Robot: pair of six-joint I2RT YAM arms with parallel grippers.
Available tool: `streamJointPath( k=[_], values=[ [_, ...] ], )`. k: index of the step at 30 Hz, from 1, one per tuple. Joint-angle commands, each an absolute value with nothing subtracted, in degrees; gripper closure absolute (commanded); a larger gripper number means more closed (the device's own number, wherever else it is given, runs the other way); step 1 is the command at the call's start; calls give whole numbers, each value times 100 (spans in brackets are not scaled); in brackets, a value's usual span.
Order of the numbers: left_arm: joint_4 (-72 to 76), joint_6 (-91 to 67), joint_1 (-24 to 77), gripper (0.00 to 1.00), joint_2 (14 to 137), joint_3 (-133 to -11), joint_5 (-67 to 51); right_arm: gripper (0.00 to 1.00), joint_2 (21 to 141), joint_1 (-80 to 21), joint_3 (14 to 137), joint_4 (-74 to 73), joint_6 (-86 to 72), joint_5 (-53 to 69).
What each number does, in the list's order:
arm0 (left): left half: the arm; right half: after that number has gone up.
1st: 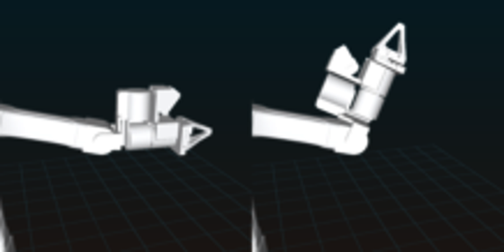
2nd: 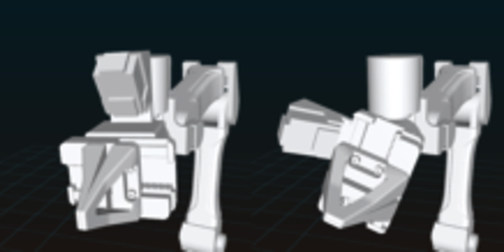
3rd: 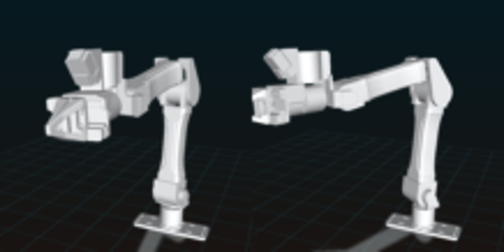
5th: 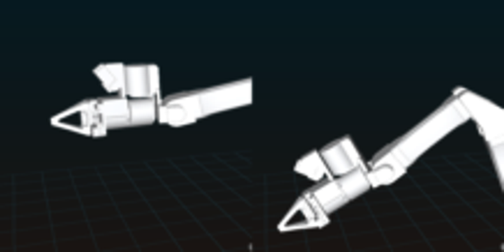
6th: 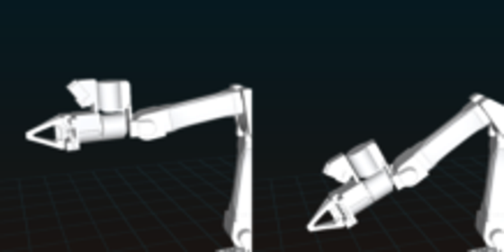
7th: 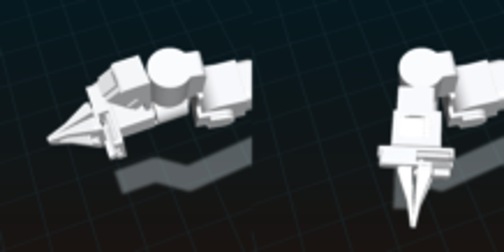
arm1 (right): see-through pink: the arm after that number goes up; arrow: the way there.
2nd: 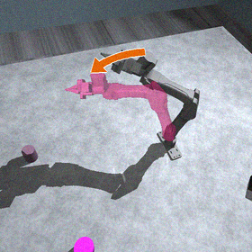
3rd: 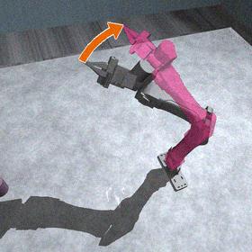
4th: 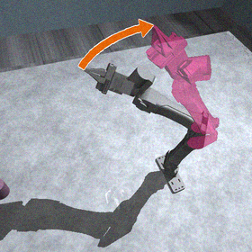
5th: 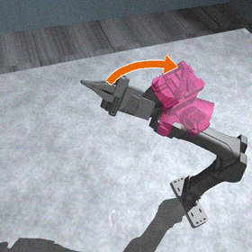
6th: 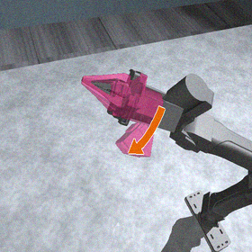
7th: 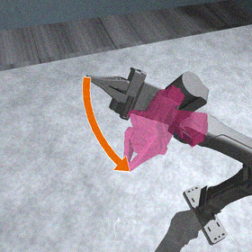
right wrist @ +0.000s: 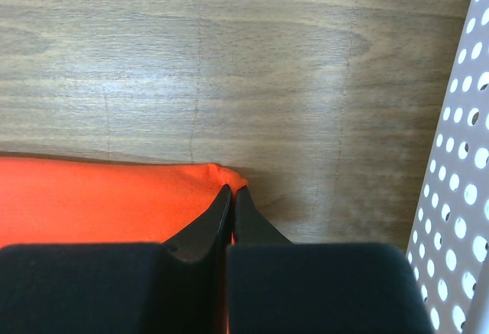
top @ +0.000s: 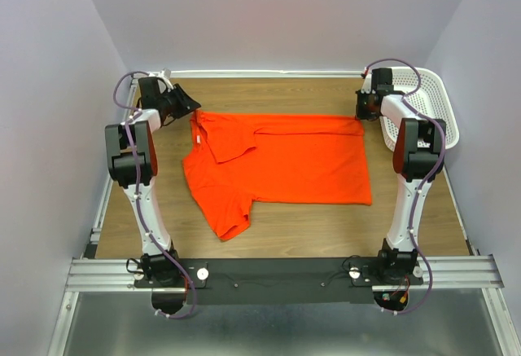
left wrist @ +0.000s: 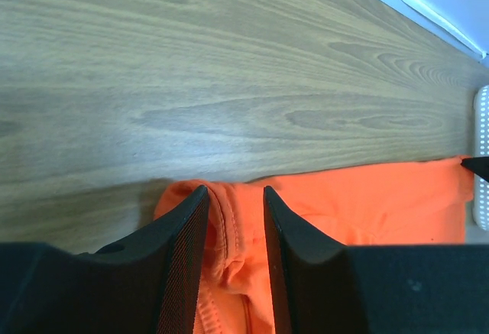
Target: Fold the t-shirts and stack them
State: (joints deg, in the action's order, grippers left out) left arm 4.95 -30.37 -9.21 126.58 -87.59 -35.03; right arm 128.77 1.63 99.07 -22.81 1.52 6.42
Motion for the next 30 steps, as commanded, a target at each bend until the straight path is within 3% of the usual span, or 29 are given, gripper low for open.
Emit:
streamJointPath(
  k=[1,15,20,30],
  values=[
    [290,-3094,-861,57,12849,-8938,-3463,93,13043,220,10011,-2347,193,747],
    [-123,-2900,-861,60,12814,-9105,-3120,93,13017,220,10020,-2347,185,773],
    [-141,-2927,-835,68,12946,-9167,-3225,93,12999,220,10011,-2347,176,756],
    [-176,-2909,-826,73,12999,-9220,-3296,93,13008,220,10020,-2338,185,738]
  ],
)
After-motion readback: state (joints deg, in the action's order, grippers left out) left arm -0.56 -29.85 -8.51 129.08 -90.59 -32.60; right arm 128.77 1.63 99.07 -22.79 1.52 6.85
